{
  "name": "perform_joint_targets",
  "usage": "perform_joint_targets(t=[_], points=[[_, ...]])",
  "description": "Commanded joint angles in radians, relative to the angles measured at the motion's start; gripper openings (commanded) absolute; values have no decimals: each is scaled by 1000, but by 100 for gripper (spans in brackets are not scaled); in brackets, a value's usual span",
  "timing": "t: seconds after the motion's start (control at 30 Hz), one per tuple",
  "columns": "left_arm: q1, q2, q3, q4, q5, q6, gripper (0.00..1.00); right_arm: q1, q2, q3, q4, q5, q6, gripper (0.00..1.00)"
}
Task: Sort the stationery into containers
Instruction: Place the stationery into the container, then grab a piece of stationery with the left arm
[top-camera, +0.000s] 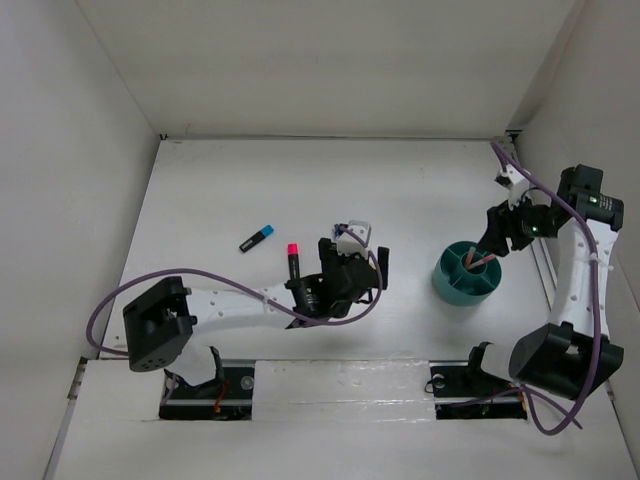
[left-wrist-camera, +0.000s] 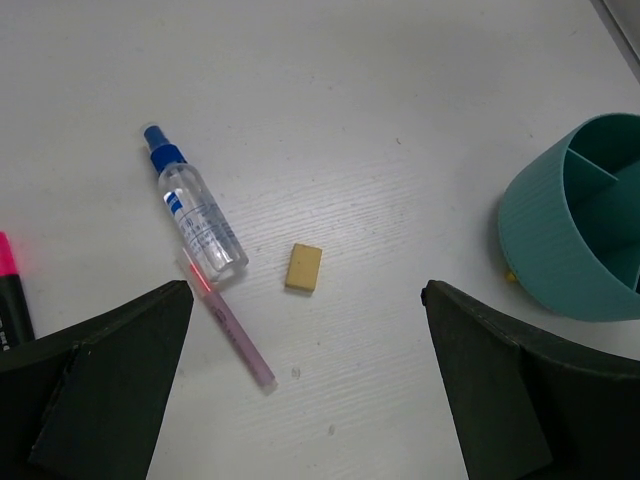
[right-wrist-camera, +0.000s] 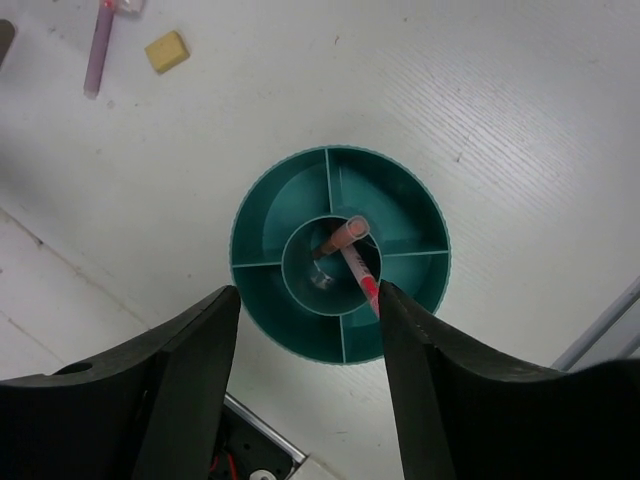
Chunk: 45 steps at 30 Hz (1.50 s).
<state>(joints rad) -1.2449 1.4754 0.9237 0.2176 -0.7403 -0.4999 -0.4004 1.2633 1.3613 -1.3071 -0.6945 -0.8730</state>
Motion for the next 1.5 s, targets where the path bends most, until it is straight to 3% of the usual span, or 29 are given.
perform_joint_targets(t=[0.0,0.23,0.53,0.8,1.07,1.47], points=[[7,20,3,-35,-8,-90,100,-5,-41,68,-18,-60,-24,64],[48,106,75,-159,22,-215,100,26,-73,168,-66,-112,-24,75],[171,204,177,-325,134,-373,100,129,-91,199,-43,-103,38,76],[171,373,365,-607,110,-603,97,147,-91,157,-18,-103,60,76],[150,341,334,-698,110,-827,96,147,-113,147,-9,-85,60,77],[130,434,397,-830,133,-979,86,147,-142,147,-20,-85,60,77]])
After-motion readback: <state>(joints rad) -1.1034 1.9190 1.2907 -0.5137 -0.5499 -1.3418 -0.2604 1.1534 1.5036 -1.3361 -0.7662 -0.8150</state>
